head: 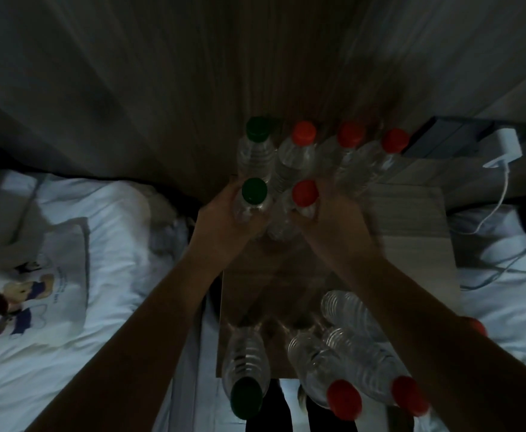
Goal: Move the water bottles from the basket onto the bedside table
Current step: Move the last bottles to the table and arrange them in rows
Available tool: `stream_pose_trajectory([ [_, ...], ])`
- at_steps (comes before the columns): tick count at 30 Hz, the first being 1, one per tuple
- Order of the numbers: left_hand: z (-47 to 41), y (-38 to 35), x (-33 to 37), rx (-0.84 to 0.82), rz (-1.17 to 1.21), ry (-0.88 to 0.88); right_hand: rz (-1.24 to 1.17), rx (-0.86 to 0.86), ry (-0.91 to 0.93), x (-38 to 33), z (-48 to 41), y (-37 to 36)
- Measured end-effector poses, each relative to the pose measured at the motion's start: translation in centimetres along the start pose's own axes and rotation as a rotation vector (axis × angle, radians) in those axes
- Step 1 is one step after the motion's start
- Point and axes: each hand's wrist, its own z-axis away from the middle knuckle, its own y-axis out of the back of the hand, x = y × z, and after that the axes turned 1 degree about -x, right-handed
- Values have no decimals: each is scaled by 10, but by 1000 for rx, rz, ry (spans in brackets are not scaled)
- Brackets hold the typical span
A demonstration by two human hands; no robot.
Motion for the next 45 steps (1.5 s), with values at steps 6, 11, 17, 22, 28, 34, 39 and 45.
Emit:
stream_pose_trajectory([
  [6, -4, -25, -39, -87, 9, 284, -547, -338, -798, 47, -19, -49],
  [11, -12, -47, -69, -91, -10, 365, -530, -384, -861, 55, -22, -78],
  [17, -28, -53, -68, -184, -27, 379, -447, -252, -708, 61, -30, -81],
  [22, -36, -53, -62, -176, -192, 348, -398, -238, -680, 62, -40, -80],
  [28, -48, -52, -57, -194, -173, 333, -333, -308, -651, 52, -54, -75],
  [34, -49, -51, -60, -178, -197, 337, -355, -312, -670, 56, -55, -74],
  [39, -47, -49, -61, -231, -211, 361, -309, -396, -737, 55, -53, -70],
  [45, 3, -38, -26, -298, -114, 383, -215, -535, -669, 49, -22, -16],
])
